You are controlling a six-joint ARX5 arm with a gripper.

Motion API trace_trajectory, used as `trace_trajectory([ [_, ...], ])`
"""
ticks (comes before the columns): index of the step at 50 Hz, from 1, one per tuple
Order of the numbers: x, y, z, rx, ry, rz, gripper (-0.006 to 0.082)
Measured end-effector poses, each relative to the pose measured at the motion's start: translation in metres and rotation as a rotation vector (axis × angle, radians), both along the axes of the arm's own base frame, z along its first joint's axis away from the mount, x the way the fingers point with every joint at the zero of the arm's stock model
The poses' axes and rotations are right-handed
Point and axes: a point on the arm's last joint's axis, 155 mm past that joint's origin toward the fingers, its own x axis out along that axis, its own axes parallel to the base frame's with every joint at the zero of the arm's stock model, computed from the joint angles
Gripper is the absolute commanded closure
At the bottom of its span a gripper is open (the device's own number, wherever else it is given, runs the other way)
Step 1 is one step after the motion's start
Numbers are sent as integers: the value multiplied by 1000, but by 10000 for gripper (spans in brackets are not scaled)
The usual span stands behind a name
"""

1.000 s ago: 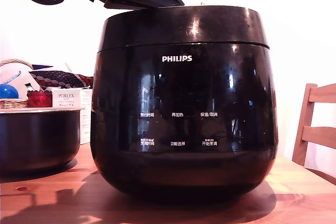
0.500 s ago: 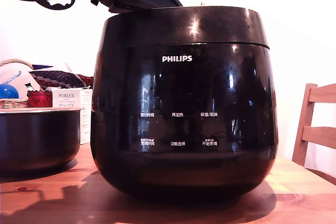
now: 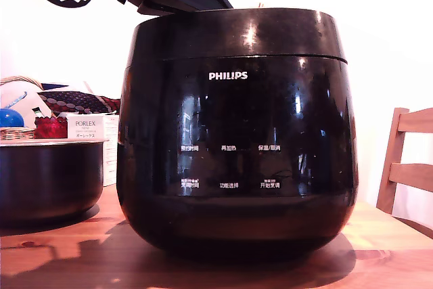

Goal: Open the rice cooker by pressing the large metal button on the top of its lid with medium force

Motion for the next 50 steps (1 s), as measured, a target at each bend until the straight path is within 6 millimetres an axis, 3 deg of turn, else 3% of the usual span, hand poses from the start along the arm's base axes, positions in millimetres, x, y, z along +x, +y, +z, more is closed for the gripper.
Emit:
trace_trajectory([
  [50,1,3,-8,44,19,9,788],
])
